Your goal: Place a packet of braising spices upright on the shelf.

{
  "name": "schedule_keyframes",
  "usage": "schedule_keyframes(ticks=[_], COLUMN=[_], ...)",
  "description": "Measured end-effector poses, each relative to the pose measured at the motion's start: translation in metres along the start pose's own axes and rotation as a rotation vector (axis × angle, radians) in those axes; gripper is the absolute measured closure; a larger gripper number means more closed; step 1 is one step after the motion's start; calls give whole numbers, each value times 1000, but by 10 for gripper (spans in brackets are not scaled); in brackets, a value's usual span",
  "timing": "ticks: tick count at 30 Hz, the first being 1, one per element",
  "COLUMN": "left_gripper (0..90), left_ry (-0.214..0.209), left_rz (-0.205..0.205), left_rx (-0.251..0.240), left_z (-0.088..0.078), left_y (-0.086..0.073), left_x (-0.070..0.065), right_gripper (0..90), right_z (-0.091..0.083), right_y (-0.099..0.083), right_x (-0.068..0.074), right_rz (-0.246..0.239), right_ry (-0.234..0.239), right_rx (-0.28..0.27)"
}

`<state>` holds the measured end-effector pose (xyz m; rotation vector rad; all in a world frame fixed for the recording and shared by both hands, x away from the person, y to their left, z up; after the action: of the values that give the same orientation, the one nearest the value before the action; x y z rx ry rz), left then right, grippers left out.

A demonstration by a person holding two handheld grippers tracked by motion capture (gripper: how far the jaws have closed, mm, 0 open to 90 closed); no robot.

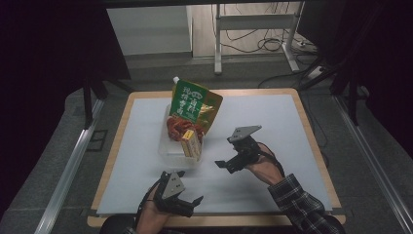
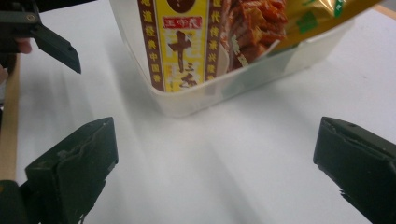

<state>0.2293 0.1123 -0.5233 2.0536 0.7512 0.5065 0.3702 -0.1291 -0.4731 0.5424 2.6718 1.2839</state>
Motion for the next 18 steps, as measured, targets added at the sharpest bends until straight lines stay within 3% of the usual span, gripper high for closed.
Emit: schedule_keyframes(ticks=[4, 11, 18], left_gripper=[19, 19, 19], left_ry=[3, 12, 16], left_rz=[7, 23, 13], left_rx=[3, 21, 16], left_z=[0, 1, 1], left_y=[0, -1, -1], left_x=[0, -1, 0], right_gripper=[0, 0, 1], right_z=[-3, -10, -20], right_y=[-6, -13, -18], right_x=[-1, -5, -5], right_rz=[-9, 20, 28], right_ry=[-24, -43, -62], right_rx=[14, -1, -20])
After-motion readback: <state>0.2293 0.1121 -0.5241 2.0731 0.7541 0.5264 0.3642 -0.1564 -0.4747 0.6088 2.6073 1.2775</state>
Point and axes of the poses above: each handheld gripper's, and its own axes: z roughly forward along the jaws, y roughly out of its top, x roughly to its left, the point moved 1 cm from there along z, roughly forward along the jaws, and after that the axes turned 2 degrees about y, right-handed, at the moved point
